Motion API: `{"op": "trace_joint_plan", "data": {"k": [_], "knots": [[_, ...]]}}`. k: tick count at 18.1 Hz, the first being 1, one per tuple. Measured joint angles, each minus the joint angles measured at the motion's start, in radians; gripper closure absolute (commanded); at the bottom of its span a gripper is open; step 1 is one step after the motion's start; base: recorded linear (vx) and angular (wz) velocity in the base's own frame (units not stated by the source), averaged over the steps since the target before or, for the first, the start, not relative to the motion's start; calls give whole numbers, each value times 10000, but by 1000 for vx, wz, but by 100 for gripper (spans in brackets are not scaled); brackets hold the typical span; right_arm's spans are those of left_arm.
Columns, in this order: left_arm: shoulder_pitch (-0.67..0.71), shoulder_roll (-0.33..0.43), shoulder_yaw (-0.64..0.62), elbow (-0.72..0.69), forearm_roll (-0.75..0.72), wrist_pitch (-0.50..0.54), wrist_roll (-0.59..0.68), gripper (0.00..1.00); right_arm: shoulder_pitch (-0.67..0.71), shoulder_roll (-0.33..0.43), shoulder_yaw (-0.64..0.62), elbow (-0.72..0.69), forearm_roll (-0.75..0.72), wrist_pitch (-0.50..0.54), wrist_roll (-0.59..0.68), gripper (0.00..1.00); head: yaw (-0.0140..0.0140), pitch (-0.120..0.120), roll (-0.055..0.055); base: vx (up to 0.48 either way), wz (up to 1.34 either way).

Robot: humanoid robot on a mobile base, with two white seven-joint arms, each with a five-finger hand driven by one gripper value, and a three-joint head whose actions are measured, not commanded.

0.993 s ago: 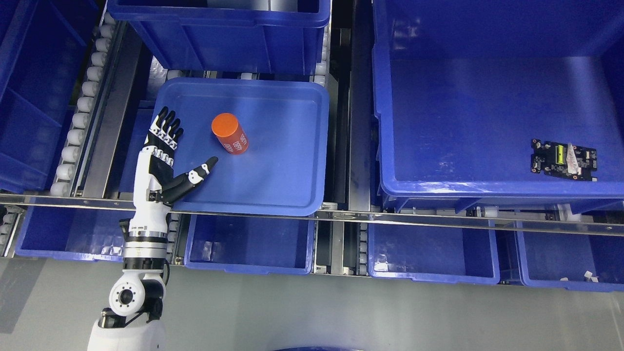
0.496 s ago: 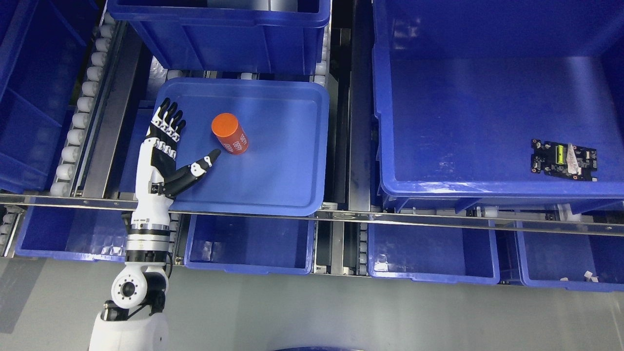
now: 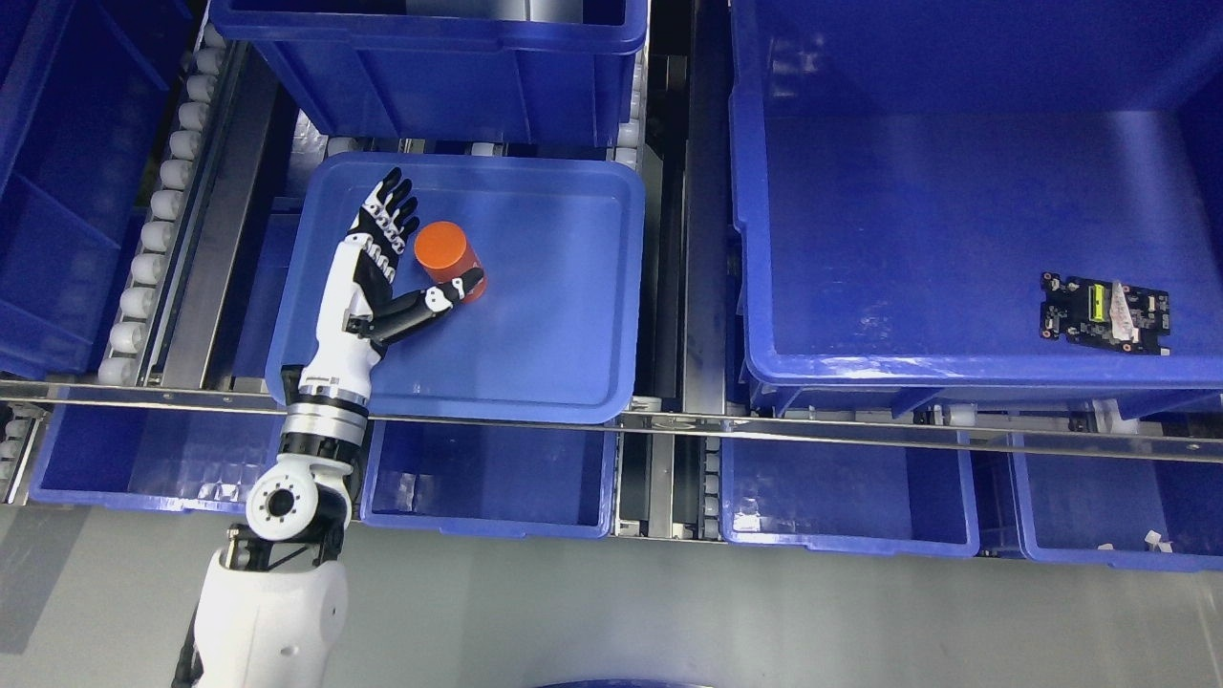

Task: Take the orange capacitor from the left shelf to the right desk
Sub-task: 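Close the left hand fingers around the orange capacitor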

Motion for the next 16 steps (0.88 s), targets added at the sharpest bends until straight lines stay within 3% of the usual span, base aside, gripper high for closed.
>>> {"op": "trace_joint_plan", "data": {"k": [6, 13, 16], "knots": [[-664, 35, -432, 361, -262, 610, -9, 4, 0, 0, 0, 0, 0, -2, 0, 0, 0, 0, 0, 0, 0], [-822, 92, -743, 637, -361, 671, -547, 34, 0, 0, 0, 0, 0, -35, 0, 0, 0, 0, 0, 0, 0], [-830, 97, -750, 703, -380, 680, -692, 51, 0, 0, 0, 0, 0, -18, 0, 0, 0, 0, 0, 0, 0]]}}
